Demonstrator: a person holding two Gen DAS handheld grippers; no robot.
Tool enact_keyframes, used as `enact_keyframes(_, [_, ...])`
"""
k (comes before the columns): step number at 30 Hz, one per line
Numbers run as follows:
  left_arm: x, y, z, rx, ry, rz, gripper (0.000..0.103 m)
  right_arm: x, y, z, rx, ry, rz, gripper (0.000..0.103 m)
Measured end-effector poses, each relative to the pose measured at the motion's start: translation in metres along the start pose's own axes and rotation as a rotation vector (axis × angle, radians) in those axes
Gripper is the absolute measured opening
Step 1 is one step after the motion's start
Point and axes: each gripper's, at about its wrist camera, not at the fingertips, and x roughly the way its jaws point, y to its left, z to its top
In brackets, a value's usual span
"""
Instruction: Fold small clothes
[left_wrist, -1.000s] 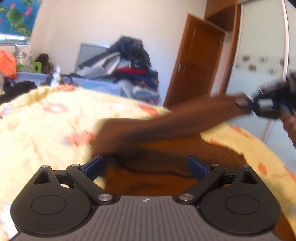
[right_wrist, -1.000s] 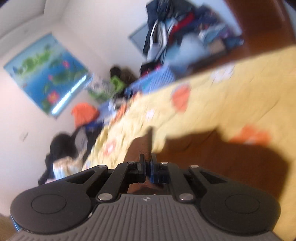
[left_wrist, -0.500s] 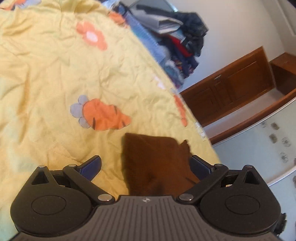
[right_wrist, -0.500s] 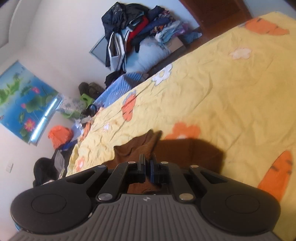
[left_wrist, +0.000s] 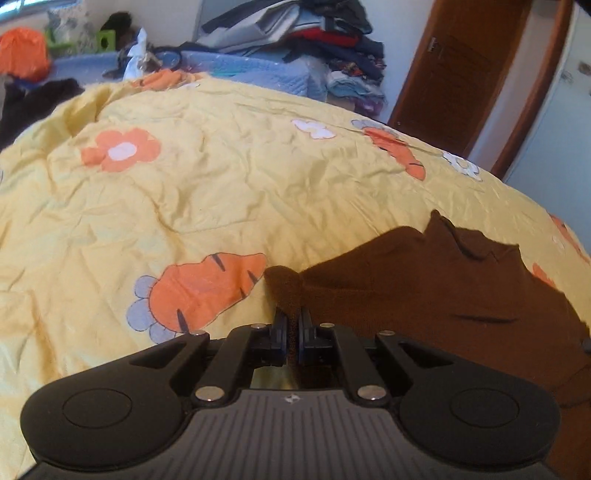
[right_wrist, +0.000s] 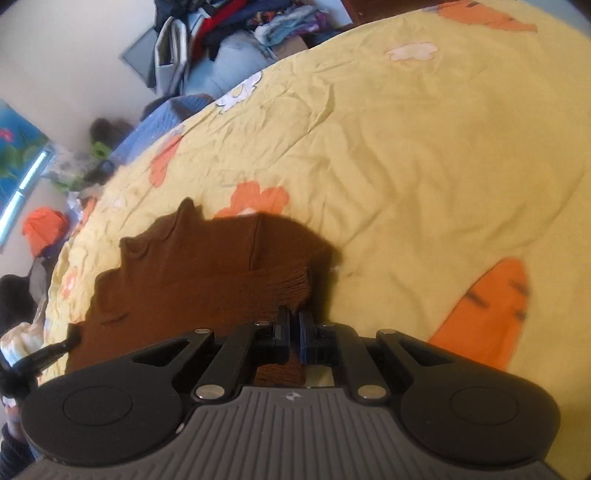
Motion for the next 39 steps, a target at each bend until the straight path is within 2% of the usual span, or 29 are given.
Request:
enact_keyframes(1, [-0.003, 0.000, -0.002, 0.000, 0.002, -0.022, 0.006, -0.004, 0.000, -0.001, 0.016, -0.018, 0.022, 0.037])
enact_keyframes(2, [-0.007, 0.002, -0.003, -0.023, 0.009, -0.039, 0.007, -0.010, 0.002, -0.003, 0.014, -0.043, 0.032, 0.048])
enact_keyframes(3, [-0.010, 0.005, -0.003, -0.054, 0.024, -0.056, 0.012, -0.017, 0.007, -0.006, -0.009, -0.074, 0.015, 0.073])
enact_keyframes(4, [-0.013, 0.009, -0.004, -0.089, 0.041, -0.084, 0.023, -0.024, 0.011, -0.009, -0.046, -0.092, -0.008, 0.087])
enact_keyframes(5, [-0.014, 0.015, -0.006, -0.132, 0.057, -0.121, 0.034, -0.026, 0.015, -0.012, -0.085, -0.089, -0.026, 0.089])
enact_keyframes(6, [-0.015, 0.020, -0.010, -0.184, 0.069, -0.156, 0.070, -0.025, 0.016, -0.012, -0.104, -0.066, -0.039, 0.088])
enact_keyframes(7, [-0.018, 0.025, -0.014, -0.237, 0.067, -0.193, 0.096, -0.021, 0.016, -0.015, -0.107, -0.034, -0.049, 0.085])
enact_keyframes(8, [-0.019, 0.029, -0.019, -0.276, 0.048, -0.223, 0.097, -0.015, 0.016, -0.018, -0.106, 0.000, -0.050, 0.082])
enact_keyframes(9, [-0.019, 0.029, -0.022, -0.289, 0.036, -0.232, 0.097, -0.009, 0.018, -0.023, -0.118, 0.027, -0.045, 0.077])
enact_keyframes(11, [-0.014, 0.019, -0.023, -0.252, 0.035, -0.202, 0.096, -0.008, 0.029, -0.033, -0.177, 0.010, -0.057, 0.076])
enact_keyframes(12, [-0.013, 0.011, -0.022, -0.208, 0.026, -0.172, 0.086, -0.005, 0.035, -0.035, -0.193, 0.018, -0.056, 0.067])
enact_keyframes(13, [-0.011, 0.001, -0.021, -0.146, 0.029, -0.129, 0.042, -0.001, 0.040, -0.036, -0.209, 0.037, -0.052, 0.044])
enact_keyframes(14, [-0.008, -0.010, -0.019, -0.069, 0.044, -0.075, 0.017, 0.000, 0.043, -0.038, -0.239, 0.051, -0.070, 0.031])
enact_keyframes(15, [-0.007, -0.016, -0.018, -0.022, 0.042, -0.041, 0.011, 0.001, 0.044, -0.040, -0.280, 0.051, -0.091, 0.014])
enact_keyframes(16, [-0.007, -0.020, -0.017, 0.012, 0.037, -0.020, 0.011, -0.001, 0.041, -0.040, -0.292, 0.047, -0.088, 0.010])
enact_keyframes(20, [-0.013, -0.028, -0.024, 0.127, -0.006, 0.040, 0.013, -0.014, 0.017, -0.038, -0.156, 0.008, -0.056, 0.008])
enact_keyframes(21, [-0.019, -0.026, -0.027, 0.113, -0.004, 0.017, 0.014, -0.016, 0.016, -0.042, -0.144, 0.011, -0.044, 0.015])
enact_keyframes(22, [-0.026, -0.022, -0.030, 0.082, 0.010, -0.016, 0.021, -0.021, 0.016, -0.047, -0.139, 0.026, -0.018, 0.029])
enact_keyframes(23, [-0.033, -0.017, -0.034, 0.042, 0.031, -0.053, 0.028, -0.026, 0.017, -0.053, -0.136, 0.048, 0.017, 0.037])
enact_keyframes(24, [-0.042, -0.010, -0.040, -0.010, 0.055, -0.093, 0.052, -0.033, 0.017, -0.059, -0.134, 0.059, 0.057, 0.059])
enact_keyframes(25, [-0.052, 0.000, -0.049, -0.071, 0.070, -0.143, 0.084, -0.042, 0.016, -0.066, -0.138, 0.057, 0.080, 0.075])
enact_keyframes(26, [-0.061, 0.010, -0.062, -0.141, 0.067, -0.198, 0.093, -0.050, 0.014, -0.073, -0.138, 0.056, 0.090, 0.075])
enact_keyframes(28, [-0.075, 0.023, -0.083, -0.239, 0.085, -0.288, 0.094, -0.053, 0.005, -0.085, -0.096, 0.095, 0.122, 0.066])
enact_keyframes(29, [-0.078, 0.025, -0.091, -0.260, 0.095, -0.308, 0.094, -0.053, 0.004, -0.091, -0.091, 0.097, 0.142, 0.060])
enact_keyframes(32, [-0.086, 0.009, -0.101, -0.171, 0.075, -0.275, 0.092, -0.051, 0.009, -0.097, -0.104, 0.111, 0.136, 0.038])
enact_keyframes(33, [-0.086, -0.001, -0.102, -0.112, 0.071, -0.231, 0.075, -0.048, 0.011, -0.098, -0.117, 0.125, 0.117, 0.020])
enact_keyframes(34, [-0.086, -0.011, -0.102, -0.039, 0.070, -0.176, 0.029, -0.049, 0.012, -0.101, -0.140, 0.115, 0.105, 0.013])
enact_keyframes(35, [-0.082, -0.018, -0.101, 0.024, 0.084, -0.118, 0.006, -0.050, 0.012, -0.101, -0.149, 0.111, 0.100, 0.011])
enact_keyframes(39, [-0.083, -0.013, -0.098, 0.067, 0.086, -0.087, 0.005, -0.066, -0.011, -0.099, -0.110, 0.061, 0.064, 0.007])
